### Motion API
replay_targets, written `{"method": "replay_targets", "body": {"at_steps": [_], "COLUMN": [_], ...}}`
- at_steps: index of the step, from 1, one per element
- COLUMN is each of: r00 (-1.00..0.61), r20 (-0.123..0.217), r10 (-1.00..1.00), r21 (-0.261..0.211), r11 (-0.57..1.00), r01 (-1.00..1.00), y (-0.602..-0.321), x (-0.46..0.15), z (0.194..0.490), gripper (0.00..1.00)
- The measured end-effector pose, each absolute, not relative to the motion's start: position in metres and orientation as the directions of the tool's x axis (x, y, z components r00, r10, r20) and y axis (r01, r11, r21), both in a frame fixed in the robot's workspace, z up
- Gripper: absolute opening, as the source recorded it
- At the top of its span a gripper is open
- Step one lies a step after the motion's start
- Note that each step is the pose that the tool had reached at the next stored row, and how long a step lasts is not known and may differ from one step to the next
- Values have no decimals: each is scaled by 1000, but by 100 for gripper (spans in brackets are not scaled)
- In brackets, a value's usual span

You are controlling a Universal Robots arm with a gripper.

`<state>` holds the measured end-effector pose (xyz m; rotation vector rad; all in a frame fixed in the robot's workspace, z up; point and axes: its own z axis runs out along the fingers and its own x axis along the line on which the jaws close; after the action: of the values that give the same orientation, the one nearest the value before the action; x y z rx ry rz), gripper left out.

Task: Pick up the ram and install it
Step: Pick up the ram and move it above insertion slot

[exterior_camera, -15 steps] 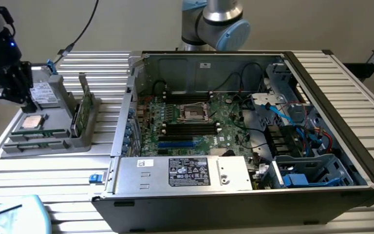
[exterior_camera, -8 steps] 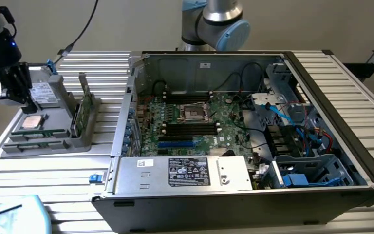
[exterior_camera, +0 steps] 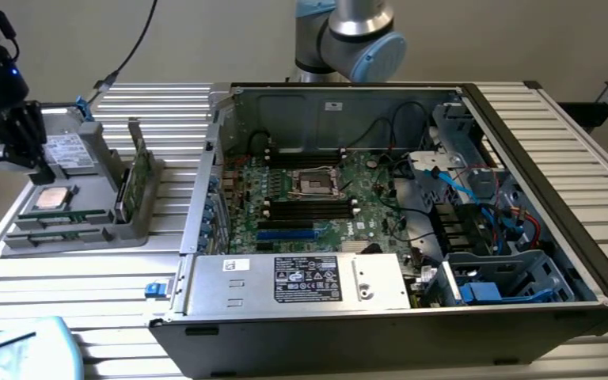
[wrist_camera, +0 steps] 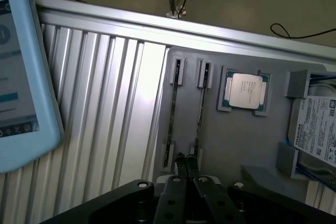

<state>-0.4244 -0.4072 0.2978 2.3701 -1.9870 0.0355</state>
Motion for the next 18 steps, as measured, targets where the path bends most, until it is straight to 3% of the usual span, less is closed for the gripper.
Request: {"method": "replay_targets", "body": {"at_steps": [18], "r00": [118], "r20": [48], "r10": [-992], "r21": [22], "r11": [-117], "r01": [-993], "y": [-407], "x": [-434], "z": [289], "gripper": [12]}}
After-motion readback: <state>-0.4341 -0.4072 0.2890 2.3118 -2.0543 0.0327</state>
